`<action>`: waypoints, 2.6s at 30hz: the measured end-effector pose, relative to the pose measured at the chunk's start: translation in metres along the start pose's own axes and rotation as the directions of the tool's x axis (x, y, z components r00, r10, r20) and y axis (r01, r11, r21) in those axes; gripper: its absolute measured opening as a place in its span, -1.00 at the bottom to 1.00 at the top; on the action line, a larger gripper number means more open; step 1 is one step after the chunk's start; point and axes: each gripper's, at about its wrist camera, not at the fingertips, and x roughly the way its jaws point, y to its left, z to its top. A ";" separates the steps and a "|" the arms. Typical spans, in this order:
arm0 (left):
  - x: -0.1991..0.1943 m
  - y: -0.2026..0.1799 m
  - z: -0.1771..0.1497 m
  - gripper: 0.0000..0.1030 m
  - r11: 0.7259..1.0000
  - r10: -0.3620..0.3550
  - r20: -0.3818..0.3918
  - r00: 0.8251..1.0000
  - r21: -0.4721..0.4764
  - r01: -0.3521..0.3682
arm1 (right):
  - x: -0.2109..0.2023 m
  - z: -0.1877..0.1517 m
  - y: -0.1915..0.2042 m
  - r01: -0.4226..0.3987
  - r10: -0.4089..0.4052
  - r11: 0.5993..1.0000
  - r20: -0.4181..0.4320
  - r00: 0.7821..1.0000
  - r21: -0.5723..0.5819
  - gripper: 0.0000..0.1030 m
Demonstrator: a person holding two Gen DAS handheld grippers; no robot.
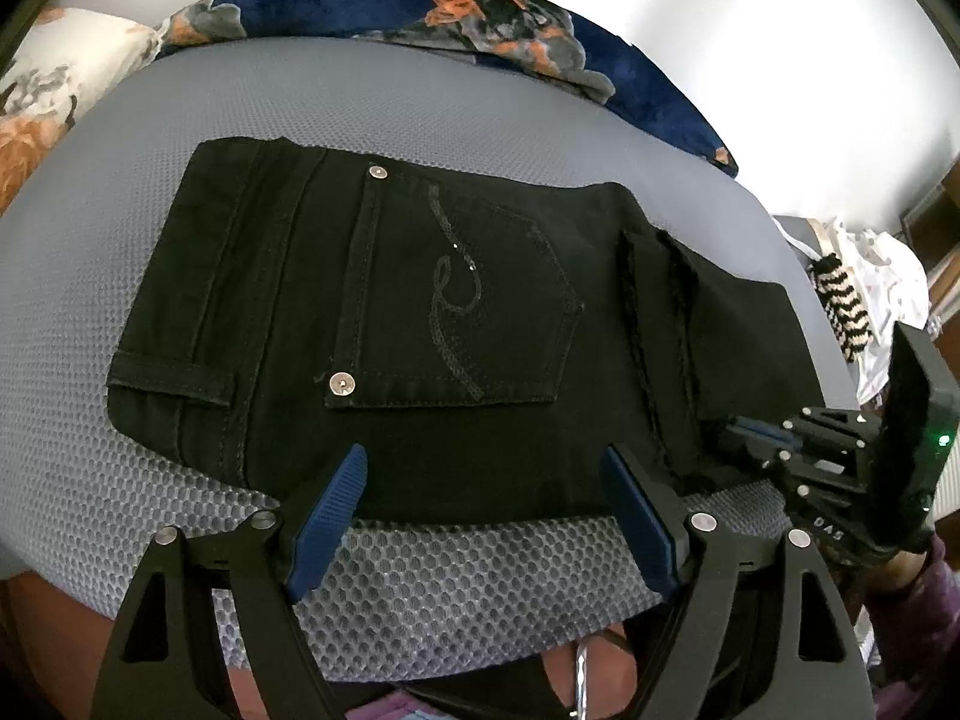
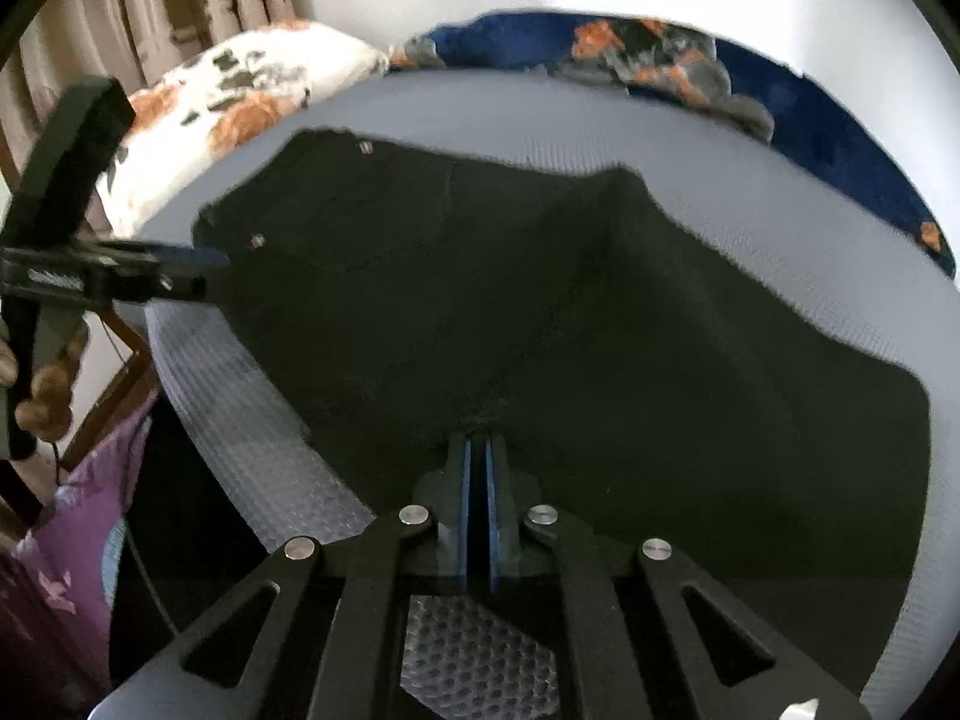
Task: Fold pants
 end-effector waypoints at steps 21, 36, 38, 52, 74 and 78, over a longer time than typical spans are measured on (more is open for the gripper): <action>0.006 -0.004 -0.003 0.61 1.000 0.018 -0.009 1.000 0.007 -0.018 | -0.002 -0.007 0.011 -0.178 0.180 0.984 0.083 0.980 -0.030 -0.92; 0.004 -0.005 -0.005 0.64 1.000 0.006 -0.003 1.000 0.017 -0.006 | -0.012 0.007 -0.019 -0.328 0.324 0.945 0.093 0.941 0.021 -0.48; 0.000 -0.008 -0.001 0.64 0.999 -0.053 0.009 0.999 0.013 0.053 | -0.021 0.014 -0.040 -0.335 0.325 0.940 0.130 0.937 0.068 -0.23; 0.056 -0.110 0.087 0.79 0.880 -0.280 0.038 0.959 0.410 0.240 | -0.074 -0.058 -0.155 -0.293 0.186 0.870 0.286 0.940 0.397 -0.08; 0.116 -0.149 0.093 -0.78 0.849 -0.240 -0.090 0.966 0.463 0.254 | -0.046 -0.074 -0.153 -0.388 0.282 0.818 0.292 0.914 0.425 0.02; 0.118 -0.151 0.102 -0.78 0.850 -0.236 -0.060 0.970 0.471 0.236 | -0.041 -0.076 -0.153 -0.368 0.266 0.827 0.281 0.922 0.425 0.02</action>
